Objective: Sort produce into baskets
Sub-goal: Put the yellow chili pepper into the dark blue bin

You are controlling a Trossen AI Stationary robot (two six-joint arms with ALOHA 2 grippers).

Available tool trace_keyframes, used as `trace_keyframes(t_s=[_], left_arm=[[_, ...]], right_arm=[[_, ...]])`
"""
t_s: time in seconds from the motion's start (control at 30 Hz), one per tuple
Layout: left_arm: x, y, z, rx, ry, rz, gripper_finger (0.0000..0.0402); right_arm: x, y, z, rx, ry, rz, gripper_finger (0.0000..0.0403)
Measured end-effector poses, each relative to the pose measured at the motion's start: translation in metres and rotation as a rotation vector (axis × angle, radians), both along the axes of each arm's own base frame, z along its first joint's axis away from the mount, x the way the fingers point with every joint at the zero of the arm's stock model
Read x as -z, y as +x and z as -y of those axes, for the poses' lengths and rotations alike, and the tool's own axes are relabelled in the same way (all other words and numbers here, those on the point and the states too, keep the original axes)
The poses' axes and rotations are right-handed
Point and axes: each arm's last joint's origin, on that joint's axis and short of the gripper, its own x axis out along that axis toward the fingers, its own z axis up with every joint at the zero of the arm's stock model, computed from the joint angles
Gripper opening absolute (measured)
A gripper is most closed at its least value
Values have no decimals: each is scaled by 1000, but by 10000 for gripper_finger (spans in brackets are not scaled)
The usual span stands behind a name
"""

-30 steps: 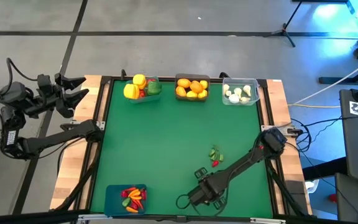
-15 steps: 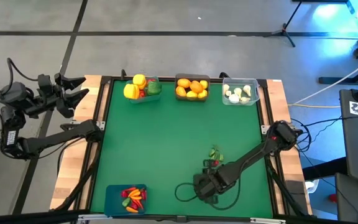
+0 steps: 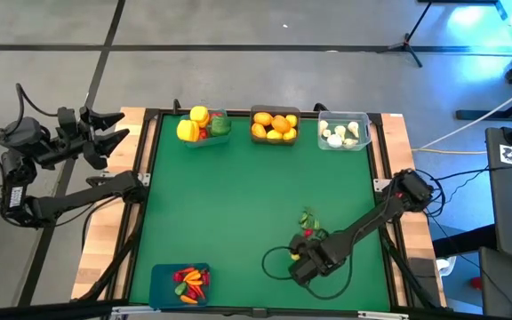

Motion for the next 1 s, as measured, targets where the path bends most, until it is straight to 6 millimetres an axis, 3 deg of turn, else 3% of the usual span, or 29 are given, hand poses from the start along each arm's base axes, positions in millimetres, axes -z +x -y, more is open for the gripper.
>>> trace_keyframes(t_s=[0.23,0.43,0.57,0.7,0.83,1.0], left_arm=[[0,0,0,0,0,0,308],[1,0,0,0,6,-11,308],[3,0,0,0,-6,-29,308],[3,0,0,0,-7,-30,308],[3,0,0,0,-6,-30,308],[3,0,0,-1,-7,-30,308]], right_arm=[[-3,-11,5,84,-42,62,195],[14,-4,-1,88,99,182,195],[30,-13,6,137,73,138,195],[32,-15,7,131,79,140,195],[24,-7,2,78,157,238,195],[-8,-11,5,89,137,258,195]])
